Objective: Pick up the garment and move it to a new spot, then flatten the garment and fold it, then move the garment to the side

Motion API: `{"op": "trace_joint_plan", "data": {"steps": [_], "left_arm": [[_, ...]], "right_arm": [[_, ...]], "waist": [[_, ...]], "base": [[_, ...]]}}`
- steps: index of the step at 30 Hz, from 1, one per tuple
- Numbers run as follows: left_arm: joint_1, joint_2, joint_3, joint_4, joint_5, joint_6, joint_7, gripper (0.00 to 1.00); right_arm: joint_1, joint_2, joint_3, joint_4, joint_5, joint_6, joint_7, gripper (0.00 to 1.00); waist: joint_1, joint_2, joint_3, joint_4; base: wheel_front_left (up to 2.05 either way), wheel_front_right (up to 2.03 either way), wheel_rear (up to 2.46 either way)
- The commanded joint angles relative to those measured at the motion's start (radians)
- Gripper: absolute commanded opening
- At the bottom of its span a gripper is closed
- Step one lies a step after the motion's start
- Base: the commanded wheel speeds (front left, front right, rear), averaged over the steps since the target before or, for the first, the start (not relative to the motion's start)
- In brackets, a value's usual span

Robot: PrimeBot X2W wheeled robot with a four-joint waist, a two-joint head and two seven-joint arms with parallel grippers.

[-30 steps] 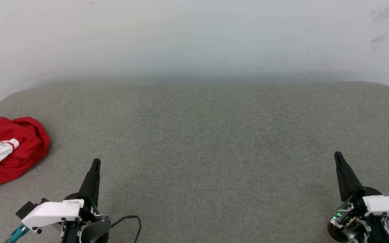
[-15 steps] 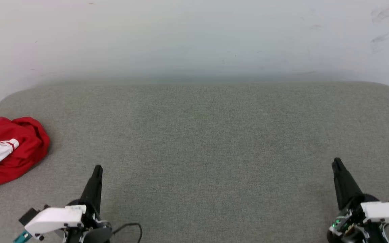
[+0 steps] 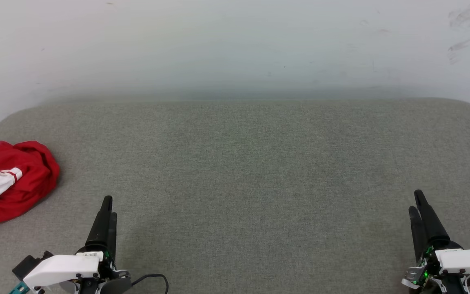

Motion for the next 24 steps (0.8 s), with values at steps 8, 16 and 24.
{"op": "trace_joint_plan", "data": {"steps": [8, 16, 24], "left_arm": [[-0.017, 0.002, 0.012, -0.076, 0.191, 0.024, -0.043, 1.0], [-0.008, 0.002, -0.009, -0.132, 0.367, 0.073, -0.075, 1.0], [0.005, 0.002, -0.038, -0.166, 0.531, 0.119, -0.106, 1.0]], "right_arm": [[0.002, 0.0, -0.008, -0.084, -0.198, 0.0, -0.041, 1.0], [0.013, 0.0, -0.003, -0.138, -0.367, 0.0, -0.074, 1.0], [0.027, 0.001, 0.017, -0.184, -0.538, 0.0, -0.104, 1.0]], "waist": [[0.0, 0.0, 0.003, 0.001], [0.0, 0.0, 0.005, 0.002], [0.0, 0.0, 0.006, 0.003]], "base": [[0.0, 0.0, 0.0], [0.0, 0.0, 0.0], [0.0, 0.0, 0.0]]}}
